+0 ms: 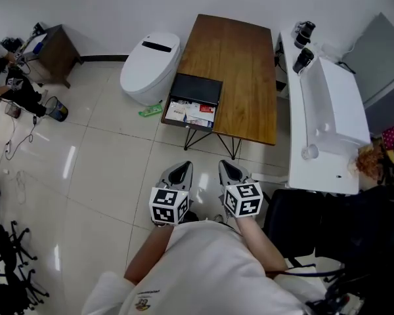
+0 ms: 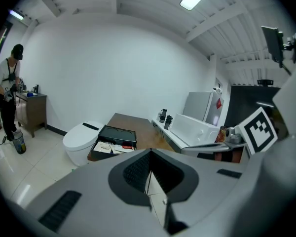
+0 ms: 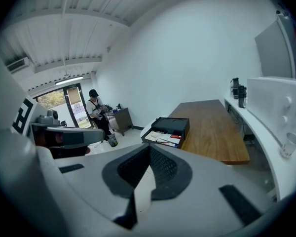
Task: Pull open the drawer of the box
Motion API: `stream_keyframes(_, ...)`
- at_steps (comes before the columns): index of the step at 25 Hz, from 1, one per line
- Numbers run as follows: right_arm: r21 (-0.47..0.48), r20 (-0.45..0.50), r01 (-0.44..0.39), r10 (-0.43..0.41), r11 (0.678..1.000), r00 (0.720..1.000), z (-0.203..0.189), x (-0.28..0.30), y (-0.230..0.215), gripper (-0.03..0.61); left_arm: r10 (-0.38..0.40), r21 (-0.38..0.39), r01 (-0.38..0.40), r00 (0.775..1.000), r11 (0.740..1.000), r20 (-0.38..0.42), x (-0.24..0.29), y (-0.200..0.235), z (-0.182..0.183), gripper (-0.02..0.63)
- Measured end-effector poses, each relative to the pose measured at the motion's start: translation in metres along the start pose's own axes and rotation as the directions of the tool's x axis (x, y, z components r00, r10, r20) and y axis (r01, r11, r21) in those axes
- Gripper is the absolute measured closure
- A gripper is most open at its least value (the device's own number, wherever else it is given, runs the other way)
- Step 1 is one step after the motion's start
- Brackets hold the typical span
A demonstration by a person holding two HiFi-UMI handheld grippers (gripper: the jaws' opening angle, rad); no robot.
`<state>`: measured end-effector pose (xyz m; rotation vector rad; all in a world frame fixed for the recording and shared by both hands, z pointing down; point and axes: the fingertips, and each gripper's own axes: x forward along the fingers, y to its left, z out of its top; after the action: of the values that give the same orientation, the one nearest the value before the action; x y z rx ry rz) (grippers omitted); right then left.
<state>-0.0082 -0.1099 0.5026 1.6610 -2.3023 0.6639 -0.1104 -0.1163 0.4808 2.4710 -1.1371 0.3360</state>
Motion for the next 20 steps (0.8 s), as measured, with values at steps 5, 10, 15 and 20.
stream_keyframes(5, -0.022, 0.015, -0.040, 0.040, 0.999, 0.999, 0.002, -0.012, 0.001, 0.591, 0.027, 0.007, -0.027, 1.000, 1.000, 0.000, -0.006, -0.015, 0.000, 0.609)
stream_keyframes(10, -0.025, -0.001, -0.077, 0.077, 0.997, 0.997, -0.008, -0.017, 0.006, 0.591, 0.060, -0.010, -0.060, 0.998, 0.998, -0.015, -0.012, -0.020, -0.009, 0.609)
stream_keyframes(15, -0.035, -0.007, -0.103, 0.102, 0.994, 0.995, -0.012, -0.020, 0.013, 0.591, 0.072, -0.021, -0.072, 0.997, 0.997, -0.017, -0.019, -0.024, -0.017, 0.609)
stream_keyframes(20, -0.040, 0.005, -0.111, 0.112, 0.993, 0.994, -0.009, -0.022, 0.016, 0.591, 0.075, -0.029, -0.075, 0.997, 0.997, -0.014, -0.021, -0.025, -0.020, 0.609)
